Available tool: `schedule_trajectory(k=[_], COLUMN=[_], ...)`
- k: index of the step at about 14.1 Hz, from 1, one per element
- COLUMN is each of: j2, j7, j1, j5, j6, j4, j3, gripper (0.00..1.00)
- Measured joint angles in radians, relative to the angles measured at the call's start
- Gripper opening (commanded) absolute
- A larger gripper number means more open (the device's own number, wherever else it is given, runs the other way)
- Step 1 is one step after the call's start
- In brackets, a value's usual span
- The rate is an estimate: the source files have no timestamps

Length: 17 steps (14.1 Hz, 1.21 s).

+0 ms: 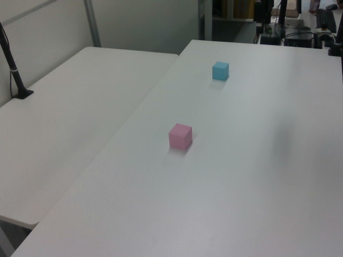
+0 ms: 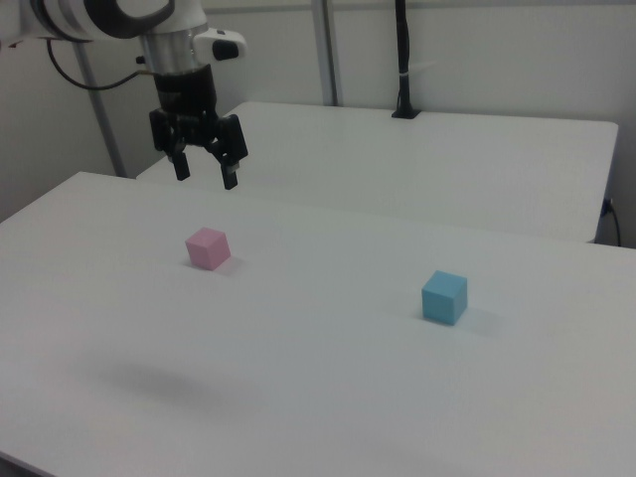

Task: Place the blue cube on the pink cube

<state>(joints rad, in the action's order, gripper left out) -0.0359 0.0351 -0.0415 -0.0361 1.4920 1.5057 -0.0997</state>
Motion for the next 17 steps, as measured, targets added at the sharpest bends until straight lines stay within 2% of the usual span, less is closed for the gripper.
schedule_trajectory(k=[6, 10, 14, 17], j2=[-0.004, -0.005, -0.042, -0.136], j7=[0.061, 0.061, 0.061, 0.102], j1=[0.0, 0.002, 0.042, 0.117], j5=[0.001, 0.027, 0.028, 0.028], j6=[0.003, 0.012, 0.129, 0.282], j4=[0.017, 0.017, 0.017, 0.017], j3=[-0.008, -0.009, -0.012, -0.015], gripper=[1.0, 1.0, 1.0, 1.0])
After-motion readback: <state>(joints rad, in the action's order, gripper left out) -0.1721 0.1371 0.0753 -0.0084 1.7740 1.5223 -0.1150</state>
